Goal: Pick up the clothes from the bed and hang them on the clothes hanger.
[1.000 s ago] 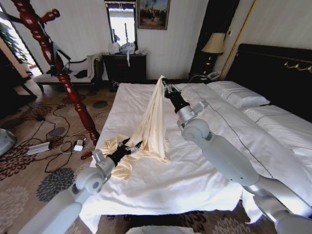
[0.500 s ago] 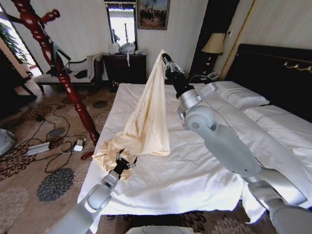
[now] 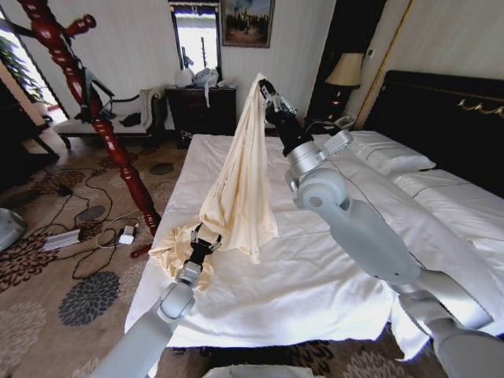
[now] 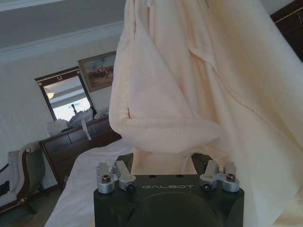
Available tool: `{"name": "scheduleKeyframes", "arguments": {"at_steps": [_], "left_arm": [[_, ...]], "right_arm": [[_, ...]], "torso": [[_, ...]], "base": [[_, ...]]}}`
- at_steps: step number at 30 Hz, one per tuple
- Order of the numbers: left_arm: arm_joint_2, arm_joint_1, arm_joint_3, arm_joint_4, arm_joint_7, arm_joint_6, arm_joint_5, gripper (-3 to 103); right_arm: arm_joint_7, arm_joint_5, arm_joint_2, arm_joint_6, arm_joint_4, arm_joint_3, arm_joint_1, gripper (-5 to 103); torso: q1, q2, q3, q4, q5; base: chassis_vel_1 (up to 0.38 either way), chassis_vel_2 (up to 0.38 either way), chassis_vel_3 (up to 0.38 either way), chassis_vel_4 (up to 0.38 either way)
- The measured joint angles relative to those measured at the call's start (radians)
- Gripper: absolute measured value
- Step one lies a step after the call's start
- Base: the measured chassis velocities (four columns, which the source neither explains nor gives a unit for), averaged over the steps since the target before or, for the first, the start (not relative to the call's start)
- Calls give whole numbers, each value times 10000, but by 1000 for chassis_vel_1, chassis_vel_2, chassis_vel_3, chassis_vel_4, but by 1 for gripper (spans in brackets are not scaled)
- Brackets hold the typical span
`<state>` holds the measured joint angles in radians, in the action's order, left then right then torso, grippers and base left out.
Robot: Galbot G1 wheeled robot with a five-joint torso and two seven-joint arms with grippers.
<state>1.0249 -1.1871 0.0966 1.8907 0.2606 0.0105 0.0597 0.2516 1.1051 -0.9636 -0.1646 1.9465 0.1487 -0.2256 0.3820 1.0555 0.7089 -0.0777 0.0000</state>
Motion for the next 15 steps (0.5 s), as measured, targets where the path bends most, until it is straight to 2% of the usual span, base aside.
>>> {"name": "scheduleKeyframes", "arguments": {"at_steps": [3, 4, 8, 9, 10, 12, 15], "left_arm": [[-136, -179, 296, 66, -176, -187, 171, 58], [-136, -179, 296, 66, -176, -187, 171, 58], [-317, -379, 132, 230, -1112, -568, 636, 36], [-317, -379, 132, 230, -1112, -568, 636, 36], [-376, -498, -35, 331, -1299, -564, 667, 31], [-388, -642, -214, 357, -1387, -472, 497, 27], [-305, -719, -288, 232, -1340, -348, 143, 38]], "right_arm": [[-20, -44, -40, -8, -78, -27, -31, 0], [-20, -44, -40, -8, -78, -27, -31, 0], [-27, -56, -78, -16, -100, -12, 18, 0], [-27, -56, -78, -16, -100, -12, 18, 0], [-29, -55, -74, -17, -99, -7, 41, 0], [-28, -29, -41, -20, -62, -8, 71, 0], [-28, 22, 12, -22, 25, -30, 85, 0]], "torso": [[0, 0, 0, 1, -1], [0, 0, 0, 1, -1], [1, 0, 0, -1, -1], [1, 0, 0, -1, -1], [0, 0, 0, -1, 0], [-1, 0, 0, -1, -1], [-1, 0, -1, -1, 0]], "base": [[0, 0, 0, 0], [0, 0, 0, 0], [0, 0, 0, 0], [0, 0, 0, 0], [0, 0, 0, 0], [0, 0, 0, 0], [0, 0, 0, 0]]}}
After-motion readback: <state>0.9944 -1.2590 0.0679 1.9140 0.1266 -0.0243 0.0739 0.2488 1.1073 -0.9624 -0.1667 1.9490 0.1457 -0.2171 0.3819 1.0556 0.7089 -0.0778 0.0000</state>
